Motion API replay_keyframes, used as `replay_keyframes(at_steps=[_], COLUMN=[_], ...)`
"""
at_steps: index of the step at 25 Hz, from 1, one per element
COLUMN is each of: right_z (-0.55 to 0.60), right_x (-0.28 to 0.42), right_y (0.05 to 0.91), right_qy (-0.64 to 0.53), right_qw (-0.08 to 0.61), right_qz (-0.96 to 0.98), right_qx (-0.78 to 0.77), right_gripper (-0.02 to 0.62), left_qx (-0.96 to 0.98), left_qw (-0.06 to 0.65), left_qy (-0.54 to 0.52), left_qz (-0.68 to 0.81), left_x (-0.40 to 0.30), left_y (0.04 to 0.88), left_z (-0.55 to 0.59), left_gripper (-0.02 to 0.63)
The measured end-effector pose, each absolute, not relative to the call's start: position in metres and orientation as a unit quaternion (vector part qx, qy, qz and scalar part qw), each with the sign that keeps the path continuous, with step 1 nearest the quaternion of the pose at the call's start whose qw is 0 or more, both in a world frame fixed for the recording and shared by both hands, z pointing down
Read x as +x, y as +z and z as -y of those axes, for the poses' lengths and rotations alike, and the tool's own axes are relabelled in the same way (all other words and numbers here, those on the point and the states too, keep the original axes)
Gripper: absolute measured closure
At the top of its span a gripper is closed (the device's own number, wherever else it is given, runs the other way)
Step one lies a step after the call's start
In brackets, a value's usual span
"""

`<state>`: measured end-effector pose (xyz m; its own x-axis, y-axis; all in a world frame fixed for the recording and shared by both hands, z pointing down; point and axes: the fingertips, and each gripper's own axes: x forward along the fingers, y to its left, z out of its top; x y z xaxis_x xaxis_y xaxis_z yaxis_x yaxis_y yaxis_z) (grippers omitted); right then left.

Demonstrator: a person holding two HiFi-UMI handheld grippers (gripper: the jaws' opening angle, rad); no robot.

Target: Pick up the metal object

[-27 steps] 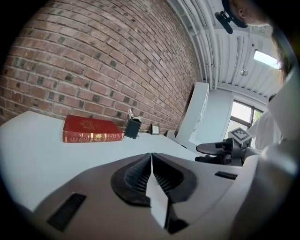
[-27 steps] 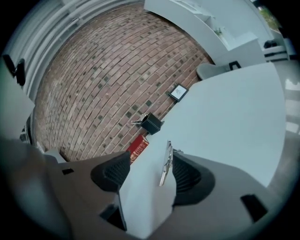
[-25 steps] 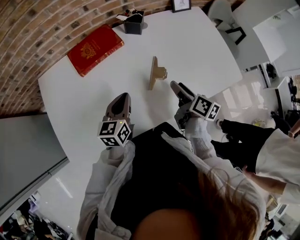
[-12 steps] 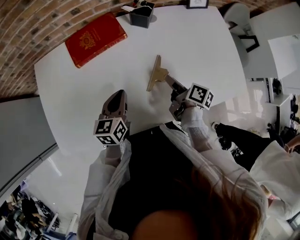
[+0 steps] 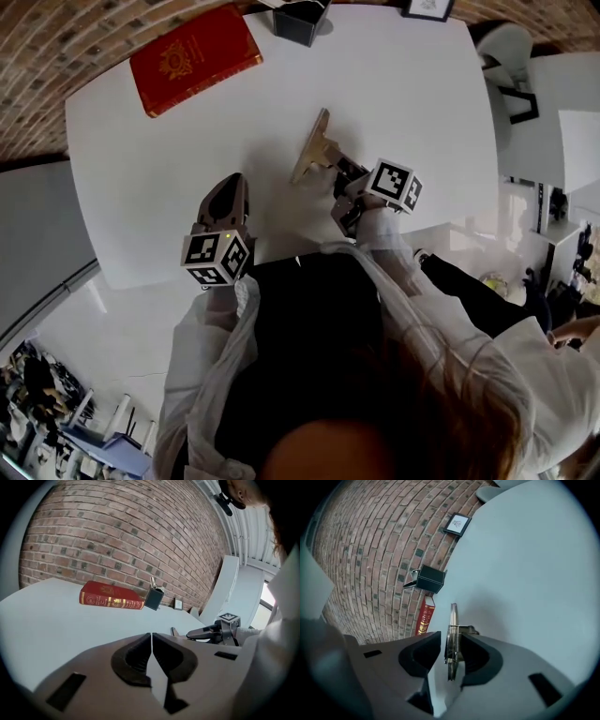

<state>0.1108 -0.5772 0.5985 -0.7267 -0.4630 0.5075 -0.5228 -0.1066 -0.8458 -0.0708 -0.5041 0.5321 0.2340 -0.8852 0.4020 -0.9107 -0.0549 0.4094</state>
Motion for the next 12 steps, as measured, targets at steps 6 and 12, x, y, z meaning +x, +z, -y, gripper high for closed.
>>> replay_keyframes(at_steps=[6,12], right_z=[0.5784,0.5771], right_x=[0.1079,0.1076], right_y=[0.6035,0.5996], right_qy=[0.667,0.657], right_qw=[0.031,0.048], right_qz=[0.657,0.665], right_qx=[0.351,0.351], right_gripper=[0.503,0.525], left_qx=[0.705,0.692], left_qw=[0.307,0.310], left_qy=[0.023,0.021], left_qz=[0.639,0.652], left_x=[-0.0716,-0.0680], left_y=[0.5390,0.5403], left_z=[0.4984,0.4968], left_gripper=[0.583,0.583])
